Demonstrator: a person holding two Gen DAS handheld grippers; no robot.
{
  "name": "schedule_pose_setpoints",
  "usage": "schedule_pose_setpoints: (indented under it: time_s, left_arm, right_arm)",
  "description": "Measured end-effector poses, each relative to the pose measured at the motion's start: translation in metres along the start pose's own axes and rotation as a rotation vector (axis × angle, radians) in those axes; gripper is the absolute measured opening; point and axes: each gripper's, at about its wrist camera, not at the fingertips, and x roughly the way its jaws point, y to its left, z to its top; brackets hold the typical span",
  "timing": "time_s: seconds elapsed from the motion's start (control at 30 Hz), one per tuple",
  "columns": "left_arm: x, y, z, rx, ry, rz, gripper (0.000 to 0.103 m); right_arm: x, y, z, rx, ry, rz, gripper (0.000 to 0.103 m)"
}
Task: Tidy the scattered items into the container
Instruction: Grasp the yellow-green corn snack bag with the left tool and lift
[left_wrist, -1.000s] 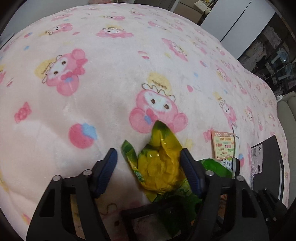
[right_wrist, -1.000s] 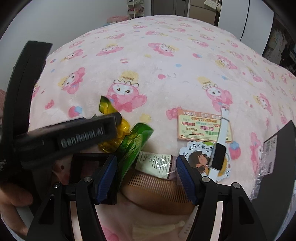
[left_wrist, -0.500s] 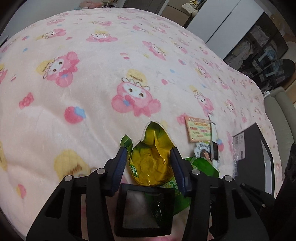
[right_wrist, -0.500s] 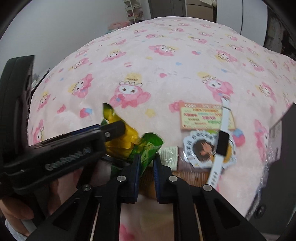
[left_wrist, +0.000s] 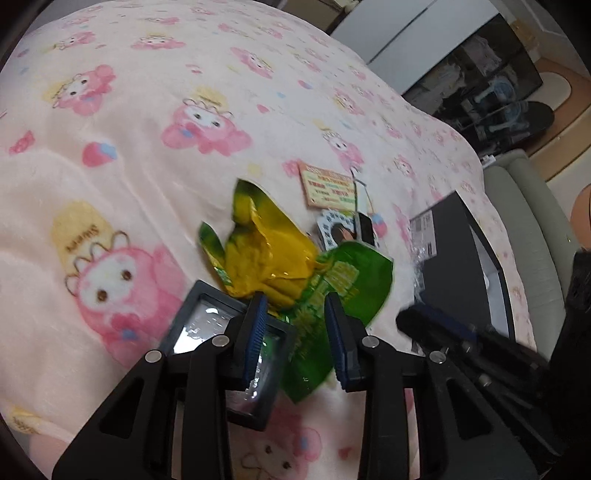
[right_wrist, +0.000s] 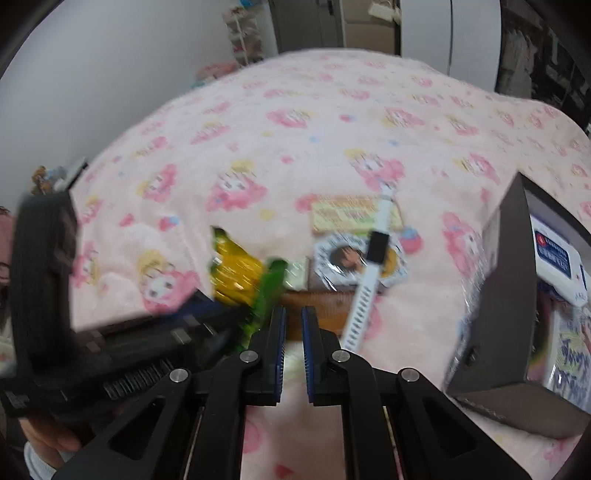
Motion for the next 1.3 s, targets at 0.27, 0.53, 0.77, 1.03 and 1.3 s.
schedule_pose_setpoints:
  time_s: [0.27, 0.53, 0.77, 1.03, 1.3]
  left_arm:
    - [-0.010, 0.022, 0.032, -0.048, -0.074, 0.098, 0.051]
    - [0.022, 0.031, 0.034, -0.040, 0.004, 0.037, 0.055]
    - [0.022, 0.011, 0.025, 0.019, 0.021, -0.007, 0.041]
    - [0.023, -0.029, 0.000, 0.129, 0.078, -0.057, 0.041]
    - [0.028, -0.082, -0.040, 0.262, 0.139, -0.085, 0.043]
  right_arm:
    - [0.005, 0.016, -0.002, -0.022, 0.003, 0.109, 0.047]
    - [0.058, 0.008, 0.001, 0.024, 0.100, 0.120, 0.015]
    - [0.047, -0.001, -0.004, 0.036, 0.047, 0.118, 0.003]
    - [0.007, -0.018, -0.026, 0.044, 0.020, 0.086, 0.003]
    - [-0.032, -0.055, -0.069, 0.134, 0.023, 0.040, 0.003]
